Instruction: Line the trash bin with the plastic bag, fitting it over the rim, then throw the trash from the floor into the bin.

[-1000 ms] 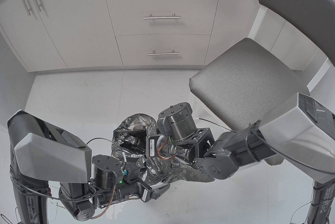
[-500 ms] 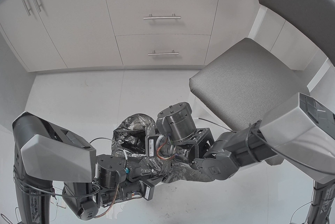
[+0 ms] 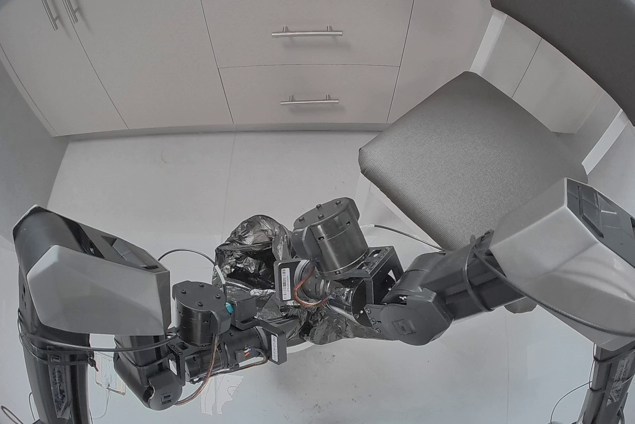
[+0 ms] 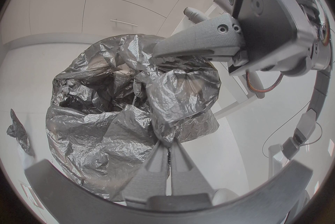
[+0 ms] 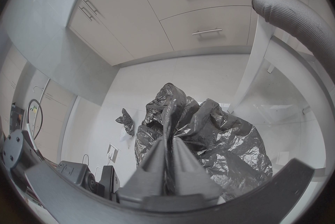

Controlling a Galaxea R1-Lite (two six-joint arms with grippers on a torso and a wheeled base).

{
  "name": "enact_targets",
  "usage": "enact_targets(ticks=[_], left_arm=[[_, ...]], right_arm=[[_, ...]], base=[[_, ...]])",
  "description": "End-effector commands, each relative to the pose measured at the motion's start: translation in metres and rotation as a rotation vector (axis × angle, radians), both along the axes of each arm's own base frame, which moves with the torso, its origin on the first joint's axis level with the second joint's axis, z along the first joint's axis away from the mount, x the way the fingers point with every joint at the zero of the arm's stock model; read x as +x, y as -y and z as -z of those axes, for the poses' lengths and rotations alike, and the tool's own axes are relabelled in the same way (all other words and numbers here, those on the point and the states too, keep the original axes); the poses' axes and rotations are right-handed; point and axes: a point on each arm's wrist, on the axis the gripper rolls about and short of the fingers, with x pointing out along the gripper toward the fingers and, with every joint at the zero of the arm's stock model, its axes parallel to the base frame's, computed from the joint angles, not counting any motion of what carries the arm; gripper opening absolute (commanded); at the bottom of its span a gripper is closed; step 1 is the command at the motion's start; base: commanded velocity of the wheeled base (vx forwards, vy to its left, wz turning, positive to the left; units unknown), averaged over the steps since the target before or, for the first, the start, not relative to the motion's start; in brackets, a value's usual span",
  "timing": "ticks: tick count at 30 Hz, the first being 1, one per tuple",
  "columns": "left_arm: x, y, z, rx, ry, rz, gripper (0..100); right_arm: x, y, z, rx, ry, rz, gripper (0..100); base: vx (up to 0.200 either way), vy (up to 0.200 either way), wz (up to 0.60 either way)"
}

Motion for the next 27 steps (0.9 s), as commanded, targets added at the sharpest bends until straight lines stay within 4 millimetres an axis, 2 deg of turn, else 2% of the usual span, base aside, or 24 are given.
enact_targets(ticks=[1,6,11,14,17,18,21,27], left_arm=[[0.001,0.0,-0.002,-0.007,0.007,-0.002,0],[0.001,0.0,-0.003,-0.008,0.005,-0.005,0],[0.002,-0.002,-0.004,-0.009,0.01,-0.017,0],[0.005,-0.008,-0.008,-0.016,0.02,-0.04,0],[0.007,-0.011,-0.009,-0.019,0.022,-0.046,0],[0.008,-0.014,-0.01,-0.02,0.025,-0.058,0],[0.01,-0.017,-0.01,-0.018,0.025,-0.066,0],[0.014,-0.019,-0.012,-0.027,0.036,-0.084,0]], right_arm=[[0.0,-0.001,0.0,0.002,0.002,-0.001,100],[0.0,0.0,-0.003,0.014,0.005,0.002,100],[0.001,0.008,-0.016,0.025,0.03,0.039,100],[0.011,0.03,-0.024,0.018,0.043,0.113,100],[0.011,0.041,-0.028,0.018,0.04,0.132,100],[0.01,0.05,-0.025,0.005,0.027,0.146,100],[0.005,0.061,-0.021,-0.019,0.01,0.157,100],[-0.008,0.073,-0.01,-0.077,-0.026,0.156,100]], base=[[0.0,0.0,0.0],[0.0,0.0,0.0],[0.0,0.0,0.0],[0.0,0.0,0.0],[0.0,0.0,0.0],[0.0,0.0,0.0],[0.0,0.0,0.0],[0.0,0.0,0.0]])
